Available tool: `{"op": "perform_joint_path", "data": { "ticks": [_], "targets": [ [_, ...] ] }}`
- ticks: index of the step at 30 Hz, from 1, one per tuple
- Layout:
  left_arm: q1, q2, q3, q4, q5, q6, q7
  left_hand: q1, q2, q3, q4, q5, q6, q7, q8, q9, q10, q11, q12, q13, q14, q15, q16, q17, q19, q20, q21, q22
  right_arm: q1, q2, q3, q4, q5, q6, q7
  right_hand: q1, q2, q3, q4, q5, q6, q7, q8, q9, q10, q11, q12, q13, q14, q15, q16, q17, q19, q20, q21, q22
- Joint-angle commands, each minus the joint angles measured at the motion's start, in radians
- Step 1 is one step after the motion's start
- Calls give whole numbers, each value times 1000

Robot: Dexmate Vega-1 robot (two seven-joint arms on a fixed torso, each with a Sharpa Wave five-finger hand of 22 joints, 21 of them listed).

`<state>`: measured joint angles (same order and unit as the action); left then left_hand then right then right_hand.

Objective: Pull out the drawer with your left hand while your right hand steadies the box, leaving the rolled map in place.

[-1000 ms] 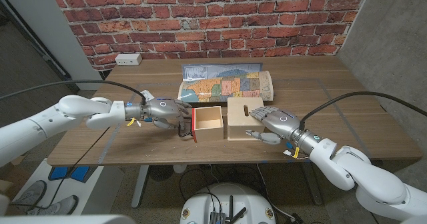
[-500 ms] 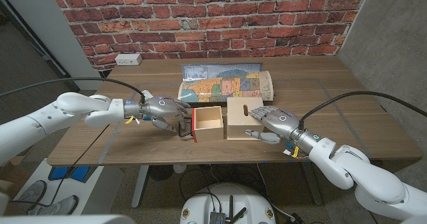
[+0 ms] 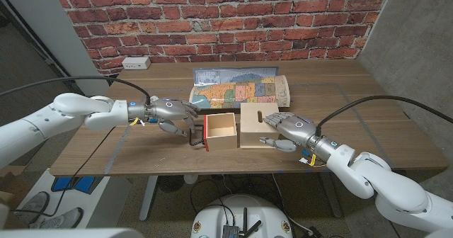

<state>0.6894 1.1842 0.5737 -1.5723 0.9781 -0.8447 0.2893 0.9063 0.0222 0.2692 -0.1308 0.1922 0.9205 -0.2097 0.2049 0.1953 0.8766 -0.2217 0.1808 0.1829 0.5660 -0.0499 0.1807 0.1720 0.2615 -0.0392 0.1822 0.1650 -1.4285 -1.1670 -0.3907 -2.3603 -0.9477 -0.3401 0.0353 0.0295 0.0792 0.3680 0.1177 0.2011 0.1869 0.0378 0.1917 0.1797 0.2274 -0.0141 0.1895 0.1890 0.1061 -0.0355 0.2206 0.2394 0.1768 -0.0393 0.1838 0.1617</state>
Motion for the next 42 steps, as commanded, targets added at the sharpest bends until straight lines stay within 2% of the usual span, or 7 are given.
{"op": "perform_joint_path", "data": {
  "ticks": [1, 6, 20, 24, 28, 38, 42],
  "targets": [
    [39, 17, -52, -30, -68, 12, -41, -16, 1, 7, 1, -1, 5, 2, 4, 0, -4, -3, 4, 2, 1, -168, 0, 3, 7, -89, 10, 5, 14, 17, 10, -6, 1, 14, -13, 6, 41, 1, -6, 2, 0, -9, 1, 5, 0, -10, 4, 3, -5, -15, 1, 2, 9, -62, 4, 5],
    [62, 23, -74, -46, -84, 25, -51, -23, 3, 10, 0, -1, -1, 0, 2, -1, -10, -3, 3, 2, 1, -168, -1, 3, 11, -93, 11, 5, 2, 20, 26, -10, 3, 15, -43, 7, 42, 1, -8, 2, 0, -11, 2, 5, 1, -11, 4, 3, -5, -18, 2, 3, 10, -59, 4, 5],
    [102, 41, -121, -71, -95, 53, -46, -44, 15, 19, 3, -1, -6, 1, 1, -2, -19, -3, 3, 2, 4, -167, 0, 4, 26, -94, 14, 6, -11, 17, 60, -31, 10, 28, -46, 14, 45, 4, -16, 2, -1, -14, 2, 5, 3, -11, 5, 3, -2, -18, 3, 2, 19, -55, 7, 5],
    [131, 52, -142, -84, -106, 82, -32, -49, 19, 22, 3, -1, -7, 0, 1, -3, -21, -3, 3, 2, 5, -168, 1, 4, 26, -97, 14, 6, -9, 31, 66, -30, 19, 30, -55, 13, 45, 4, -16, 2, -1, -14, 2, 5, 3, -12, 5, 3, -2, -19, 3, 2, 20, -54, 7, 5],
    [156, 63, -161, -96, -104, 110, -13, -56, 25, 26, 4, -2, -7, 1, 1, -3, -24, -3, 3, 2, 9, -168, 2, 4, 29, -99, 14, 6, -4, 75, 73, -17, 70, 35, -86, 13, 45, 4, -17, 1, -2, -14, 2, 4, 3, -12, 5, 3, -2, -18, 4, 2, 21, -51, 7, 5],
    [212, 97, -205, -117, -154, 162, 4, -85, 38, 33, 10, -5, -13, 0, 0, -5, -35, -2, 3, 2, 17, -167, 2, 4, 37, -91, 15, 6, 48, 97, 61, -6, 86, 46, -63, 15, 45, 5, -20, 1, 1, -16, 3, 4, 4, -11, 5, 3, -1, -18, 4, 2, 25, -49, 8, 5],
    [223, 87, -219, -113, -200, 187, -4, -93, 45, 38, 12, -5, -18, -1, -2, -6, -39, -2, 2, 2, 19, -168, 1, 4, 39, -87, 15, 6, 56, 108, 56, -5, 81, 39, -66, 14, 47, 5, -20, 0, -4, -13, 2, 4, 3, -12, 5, 3, -2, -17, 4, 2, 24, -50, 7, 5]
  ]
}}
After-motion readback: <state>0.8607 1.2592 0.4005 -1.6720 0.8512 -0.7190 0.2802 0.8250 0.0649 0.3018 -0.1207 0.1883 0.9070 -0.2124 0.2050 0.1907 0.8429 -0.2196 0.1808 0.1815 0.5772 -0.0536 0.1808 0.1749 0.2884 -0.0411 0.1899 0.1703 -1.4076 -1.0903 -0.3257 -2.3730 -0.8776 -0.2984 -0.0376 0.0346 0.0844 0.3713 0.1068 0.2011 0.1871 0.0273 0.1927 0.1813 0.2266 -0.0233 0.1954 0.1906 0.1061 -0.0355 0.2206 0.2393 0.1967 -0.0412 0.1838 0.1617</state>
